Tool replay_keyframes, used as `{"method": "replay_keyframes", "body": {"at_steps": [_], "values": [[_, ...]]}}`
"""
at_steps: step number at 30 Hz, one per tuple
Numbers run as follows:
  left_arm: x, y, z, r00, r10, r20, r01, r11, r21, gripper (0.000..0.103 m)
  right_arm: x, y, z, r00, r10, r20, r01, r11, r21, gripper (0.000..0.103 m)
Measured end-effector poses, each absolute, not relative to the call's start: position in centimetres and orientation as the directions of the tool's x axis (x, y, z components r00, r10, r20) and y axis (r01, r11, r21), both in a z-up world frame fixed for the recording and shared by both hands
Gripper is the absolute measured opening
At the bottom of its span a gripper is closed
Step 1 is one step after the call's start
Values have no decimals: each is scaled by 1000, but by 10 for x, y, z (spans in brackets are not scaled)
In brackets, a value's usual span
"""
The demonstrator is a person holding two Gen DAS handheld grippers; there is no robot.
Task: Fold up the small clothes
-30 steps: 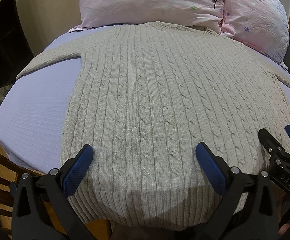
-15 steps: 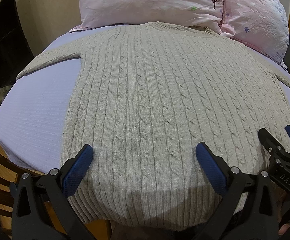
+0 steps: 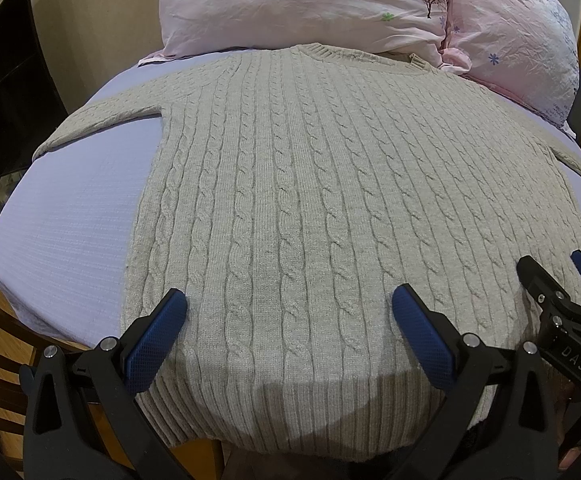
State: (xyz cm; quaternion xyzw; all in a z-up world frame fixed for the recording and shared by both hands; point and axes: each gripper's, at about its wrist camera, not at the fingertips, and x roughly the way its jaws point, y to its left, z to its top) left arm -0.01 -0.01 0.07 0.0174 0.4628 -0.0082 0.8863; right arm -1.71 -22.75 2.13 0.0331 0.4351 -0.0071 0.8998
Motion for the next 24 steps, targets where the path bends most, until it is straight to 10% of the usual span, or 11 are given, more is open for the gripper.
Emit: {"method": "replay_keyframes", "body": {"at_steps": [24], "values": [[-2, 0, 5, 611, -3, -792, 39, 999, 27, 102, -22, -231, 20, 677, 76, -732, -50, 997, 57, 101]]}}
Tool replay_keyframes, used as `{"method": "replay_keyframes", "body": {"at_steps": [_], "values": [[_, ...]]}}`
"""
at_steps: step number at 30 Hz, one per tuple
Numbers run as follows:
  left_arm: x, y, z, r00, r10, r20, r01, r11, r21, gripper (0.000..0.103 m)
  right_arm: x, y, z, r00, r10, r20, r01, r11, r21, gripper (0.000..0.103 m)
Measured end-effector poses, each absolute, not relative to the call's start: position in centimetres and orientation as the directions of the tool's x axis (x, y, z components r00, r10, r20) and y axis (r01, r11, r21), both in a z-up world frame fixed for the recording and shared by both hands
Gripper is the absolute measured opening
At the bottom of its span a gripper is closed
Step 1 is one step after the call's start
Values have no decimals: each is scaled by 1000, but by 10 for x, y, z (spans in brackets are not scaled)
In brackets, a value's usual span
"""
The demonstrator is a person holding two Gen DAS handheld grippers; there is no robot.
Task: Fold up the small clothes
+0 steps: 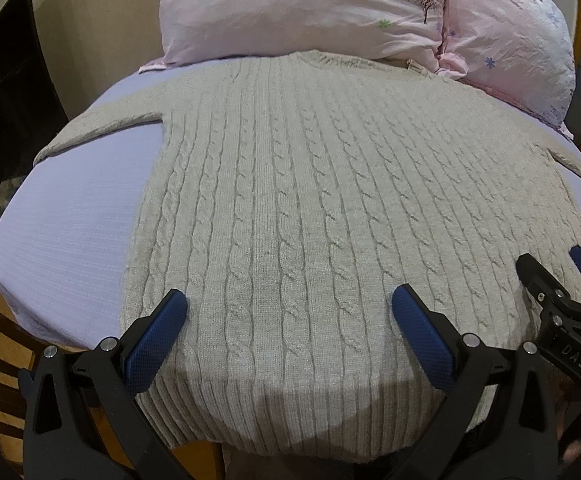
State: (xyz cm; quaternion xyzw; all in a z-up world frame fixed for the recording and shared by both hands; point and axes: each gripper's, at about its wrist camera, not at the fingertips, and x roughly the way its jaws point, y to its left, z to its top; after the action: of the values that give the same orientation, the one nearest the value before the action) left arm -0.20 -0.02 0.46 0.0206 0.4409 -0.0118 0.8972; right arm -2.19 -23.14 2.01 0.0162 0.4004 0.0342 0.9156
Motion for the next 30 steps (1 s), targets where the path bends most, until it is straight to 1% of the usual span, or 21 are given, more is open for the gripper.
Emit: {"method": "replay_keyframes", "body": {"at_steps": [2, 3, 6, 7, 8, 9, 10, 11, 12, 13, 15, 18, 20, 21, 23, 24, 25, 27, 28, 29, 30], "values": [[-3, 2, 7, 619, -17, -785, 59, 998, 25, 102, -20, -243, 26, 661, 148, -736, -104, 989, 105, 101], [-4, -1, 6, 617, -22, -787, 63, 998, 22, 102, -16, -265, 37, 674, 159, -721, -74, 986, 148, 101], [-1, 16, 11, 631, -37, -775, 65, 998, 5, 102, -4, -355, 75, 773, 109, -625, 97, 953, 287, 101], [2, 23, 15, 648, -45, -760, 62, 998, -6, 102, 4, -396, 83, 784, 69, -617, 190, 920, 344, 101], [4, 30, 18, 667, -56, -743, 60, 998, -21, 102, 10, -419, 85, 779, 46, -626, 244, 896, 370, 101], [9, 45, 24, 704, -88, -705, 63, 996, -62, 102, 20, -458, 85, 767, 16, -641, 330, 847, 417, 100], [12, 52, 27, 722, -109, -684, 65, 994, -89, 102, 29, -492, 82, 755, -1, -655, 398, 795, 458, 91], [16, 68, 32, 752, -143, -643, 66, 988, -143, 102, 38, -533, 74, 734, -15, -679, 481, 718, 503, 85], [21, 76, 34, 765, -158, -624, 64, 983, -171, 102, 43, -561, 66, 716, -19, -698, 533, 662, 528, 73], [27, 88, 36, 777, -173, -605, 57, 977, -206, 102, 49, -589, 56, 699, -21, -715, 584, 594, 553, 64], [40, 112, 40, 790, -184, -585, 29, 964, -264, 102, 57, -632, 36, 663, -33, -748, 665, 486, 568, 61], [63, 146, 41, 789, -146, -597, -63, 947, -315, 102, 63, -671, 12, 620, -49, -783, 739, 373, 561, 61], [74, 165, 38, 783, -129, -609, -118, 930, -348, 102, 63, -685, 0, 633, -39, -773, 739, 327, 589, 59], [79, 177, 36, 780, -119, -614, -150, 918, -368, 102, 66, -686, -1, 636, -52, -770, 741, 319, 591, 56], [89, 197, 33, 782, -98, -615, -200, 896, -397, 102, 69, -688, -6, 639, -63, -766, 739, 324, 590, 41], [86, 204, 31, 785, -82, -614, -222, 888, -402, 102, 71, -691, -11, 631, -66, -773, 746, 326, 581, 13], [83, 209, 32, 788, -69, -612, -236, 883, -404, 102, 81, -701, -13, 620, -65, -782, 756, 317, 573, 7], [86, 222, 34, 796, -19, -605, -277, 877, -393, 102, 85, -699, -6, 634, -90, -768, 746, 330, 578, 7], [81, 226, 34, 798, -3, -603, -288, 876, -386, 102, 92, -690, 8, 652, -131, -747, 726, 390, 566, 7], [83, 233, 35, 798, 20, -603, -303, 877, -373, 102, 98, -669, 34, 683, -181, -707, 684, 499, 533, 7], [81, 237, 34, 795, 38, -606, -316, 878, -360, 102, 106, -650, 54, 710, -194, -677, 642, 574, 508, 7]]}}
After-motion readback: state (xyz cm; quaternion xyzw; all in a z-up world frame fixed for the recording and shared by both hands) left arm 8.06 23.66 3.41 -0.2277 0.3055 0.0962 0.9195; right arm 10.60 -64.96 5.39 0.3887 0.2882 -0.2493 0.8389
